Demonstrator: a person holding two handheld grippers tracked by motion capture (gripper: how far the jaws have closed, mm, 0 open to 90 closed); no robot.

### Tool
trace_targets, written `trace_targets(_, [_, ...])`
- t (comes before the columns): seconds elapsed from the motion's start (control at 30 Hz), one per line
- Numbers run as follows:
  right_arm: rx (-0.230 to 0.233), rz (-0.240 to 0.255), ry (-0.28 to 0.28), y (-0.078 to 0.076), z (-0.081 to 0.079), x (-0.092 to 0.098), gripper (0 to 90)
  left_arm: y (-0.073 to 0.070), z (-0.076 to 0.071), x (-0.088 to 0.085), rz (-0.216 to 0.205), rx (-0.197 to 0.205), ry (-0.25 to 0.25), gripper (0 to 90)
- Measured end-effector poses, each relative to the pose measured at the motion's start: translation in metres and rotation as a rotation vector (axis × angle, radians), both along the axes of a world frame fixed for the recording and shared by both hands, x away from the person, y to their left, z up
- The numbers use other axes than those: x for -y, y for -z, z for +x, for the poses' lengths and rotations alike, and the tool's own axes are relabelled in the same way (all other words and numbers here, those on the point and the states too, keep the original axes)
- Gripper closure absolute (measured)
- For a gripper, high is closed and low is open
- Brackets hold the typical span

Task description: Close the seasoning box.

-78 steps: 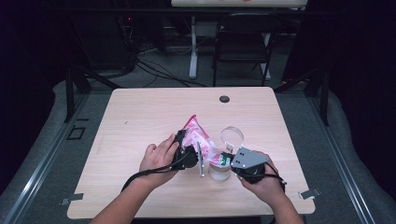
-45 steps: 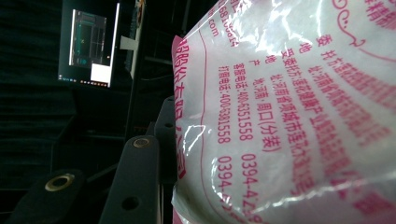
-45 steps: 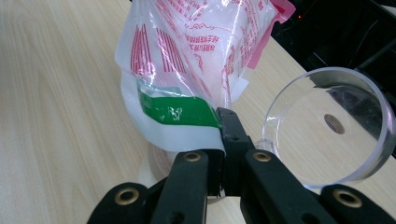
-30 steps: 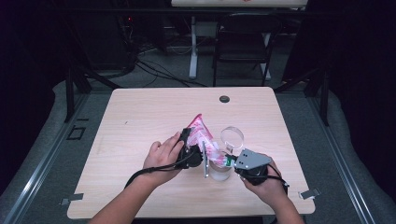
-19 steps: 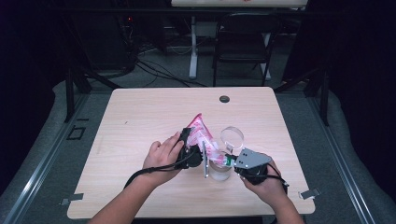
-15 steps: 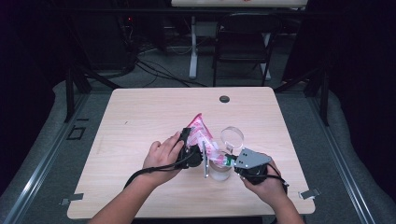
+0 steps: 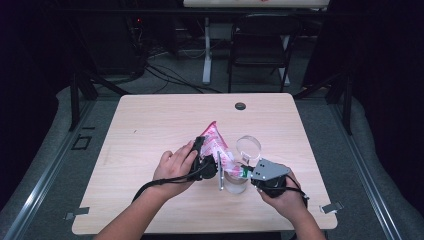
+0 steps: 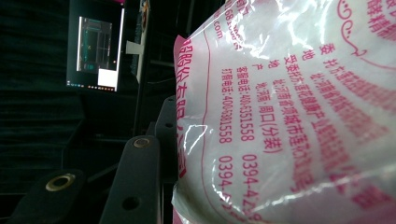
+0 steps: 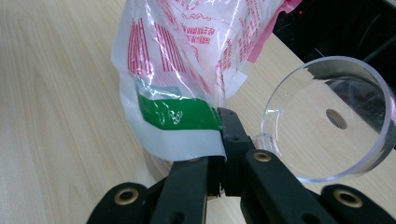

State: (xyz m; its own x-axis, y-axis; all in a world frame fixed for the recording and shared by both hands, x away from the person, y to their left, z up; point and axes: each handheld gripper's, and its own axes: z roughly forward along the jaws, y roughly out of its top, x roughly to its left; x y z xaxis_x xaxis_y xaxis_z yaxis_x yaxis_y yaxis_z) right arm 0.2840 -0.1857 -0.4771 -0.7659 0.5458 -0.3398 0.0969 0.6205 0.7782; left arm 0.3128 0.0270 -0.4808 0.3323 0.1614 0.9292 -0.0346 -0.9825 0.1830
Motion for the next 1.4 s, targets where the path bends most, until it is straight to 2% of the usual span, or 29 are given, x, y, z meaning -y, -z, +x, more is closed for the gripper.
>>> trace_targets(0.8, [0.001, 0.000, -0.002, 0.0002, 0.0003, -0.0003, 89.9, -0.0031, -0.0003, 0.0005, 0.011, 0.001, -0.001, 62.9])
trace_targets(1.4, [0.003, 0.001, 0.000, 0.0000, 0.0003, 0.0001, 89.8, -0.0046, 0.0004, 0.0015, 0.012, 0.018, 0.010, 62.9])
